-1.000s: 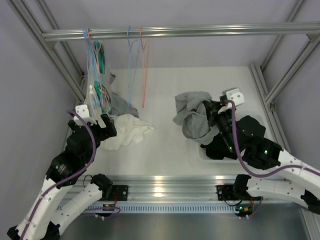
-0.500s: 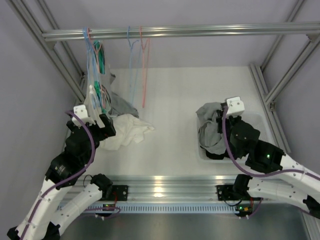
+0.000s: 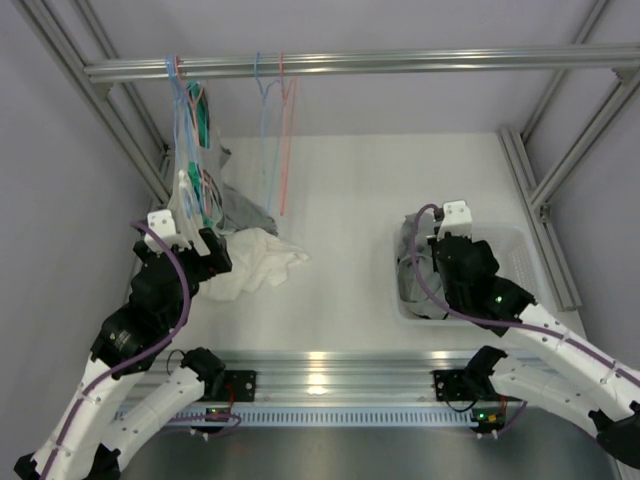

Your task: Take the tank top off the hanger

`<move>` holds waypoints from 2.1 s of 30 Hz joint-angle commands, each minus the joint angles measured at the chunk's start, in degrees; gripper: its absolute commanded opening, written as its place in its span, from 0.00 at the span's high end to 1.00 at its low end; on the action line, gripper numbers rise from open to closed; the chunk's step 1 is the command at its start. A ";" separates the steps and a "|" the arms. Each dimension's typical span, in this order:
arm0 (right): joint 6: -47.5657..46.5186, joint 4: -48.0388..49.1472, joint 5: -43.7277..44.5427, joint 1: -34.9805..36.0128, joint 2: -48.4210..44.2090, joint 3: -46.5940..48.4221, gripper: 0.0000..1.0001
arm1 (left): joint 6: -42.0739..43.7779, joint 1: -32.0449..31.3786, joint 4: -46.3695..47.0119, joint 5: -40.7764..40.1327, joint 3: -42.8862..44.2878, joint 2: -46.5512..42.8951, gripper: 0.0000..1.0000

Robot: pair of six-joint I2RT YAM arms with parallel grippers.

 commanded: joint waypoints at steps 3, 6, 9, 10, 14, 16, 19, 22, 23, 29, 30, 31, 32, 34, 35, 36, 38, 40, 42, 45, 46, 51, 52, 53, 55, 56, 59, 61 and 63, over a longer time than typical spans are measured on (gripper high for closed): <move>0.33 0.02 -5.75 -2.02 4.22 -1.82 1.00 | 0.85 0.06 3.00 0.77 0.04 -0.23 0.01; 0.50 0.02 -8.06 -2.11 5.89 -1.20 1.00 | 0.85 0.06 2.91 0.77 0.21 -0.40 0.01; 0.42 -0.06 -10.41 -2.28 6.25 -0.94 1.00 | 1.02 0.06 2.91 0.68 0.30 -0.66 0.01; 0.68 -0.24 -11.04 -2.28 5.81 -0.67 0.88 | 1.02 0.06 3.00 0.59 0.39 -0.66 0.01; 2.08 -3.48 -10.61 -2.28 4.23 0.47 0.60 | 1.02 -0.03 3.00 0.59 0.48 -0.66 0.01; 3.31 -4.80 -9.38 -2.28 2.48 1.44 0.04 | 0.93 -0.03 3.18 0.68 0.48 -0.40 0.01; 3.14 -6.04 -9.64 -2.11 -0.69 3.10 0.01 | 0.93 -0.03 3.09 0.77 0.48 -0.14 0.01; 2.88 -6.04 -7.28 -2.28 -2.54 4.86 0.01 | 0.85 0.06 3.09 0.94 0.56 -0.05 0.01; 3.49 -6.04 -5.18 -2.20 -2.54 6.00 0.01 | 0.76 0.06 3.09 0.77 0.65 -0.05 0.01; 3.76 -2.27 -16.30 -3.25 5.09 8.91 0.12 | -0.12 0.06 2.83 0.15 3.28 1.53 0.01; 4.63 -1.74 -16.67 -3.86 7.46 9.17 0.42 | -0.29 -0.03 2.91 1.55 4.51 1.88 0.01; 4.98 -1.39 -17.19 -4.04 8.44 9.43 0.84 | -0.38 0.05 2.91 2.17 5.30 2.15 0.01; 5.77 -1.30 -17.02 -4.04 9.14 9.79 1.00 | -0.38 0.06 2.91 2.78 6.18 2.41 0.01; 7.18 -1.12 -17.02 -3.95 9.76 10.49 0.98 | -0.03 0.05 2.74 3.93 9.77 3.55 0.01; 7.53 -1.12 -17.28 -4.04 9.50 10.93 0.97 | 0.06 0.06 2.22 3.93 11.53 4.25 0.01; 7.71 -1.12 -17.46 -4.04 8.11 11.19 0.96 | 0.23 0.06 1.51 3.93 13.55 6.61 0.01; 7.71 -1.12 -17.29 -4.04 6.00 11.63 0.94 | 0.41 0.06 -2.59 3.58 22.50 10.39 0.02; 7.10 -1.12 -16.58 -4.04 2.48 12.25 0.97 | 2.25 -0.03 -5.25 0.44 28.83 17.50 0.03; 5.53 -0.68 -16.32 -4.04 0.29 13.12 1.00 | 5.48 0.06 -6.57 -3.43 37.36 25.39 0.06; 3.76 -0.07 -17.81 -4.04 0.09 14.71 1.00 | 7.87 1.02 -8.24 -6.10 48.93 36.46 0.11; 3.24 0.11 -18.59 -4.04 0.36 15.06 1.00 | 7.97 2.85 -8.51 -4.35 51.77 38.86 0.13; 1.48 1.08 -23.43 -4.04 -0.86 15.33 0.62 | 9.19 11.11 -10.88 9.07 67.34 53.27 0.25; 1.39 1.51 -23.87 -4.04 -1.31 15.15 0.54 | 9.11 15.31 -12.19 11.47 70.49 54.69 0.26; 1.30 1.52 -24.31 -4.04 -1.83 14.89 0.49 | 9.37 16.39 -12.64 12.62 71.57 56.01 0.31; 1.12 1.52 -24.32 -4.04 -3.06 14.62 0.34 | 9.72 17.28 -13.08 12.37 71.67 57.78 0.32; 1.03 1.60 -24.14 -4.04 -3.33 14.27 0.30 | 9.46 17.46 -13.08 12.63 71.23 57.96 0.32; 0.33 1.96 -23.88 -4.04 -3.95 13.75 0.23 | 9.11 17.72 -12.99 14.39 70.27 58.66 0.35; -0.02 2.04 -23.88 -4.04 -3.68 13.57 0.21 | 9.20 17.72 -12.91 14.48 70.00 58.92 0.35; -0.28 2.31 -24.14 -3.95 -3.16 13.39 0.21 | 9.81 17.72 -12.99 14.22 70.17 59.80 0.37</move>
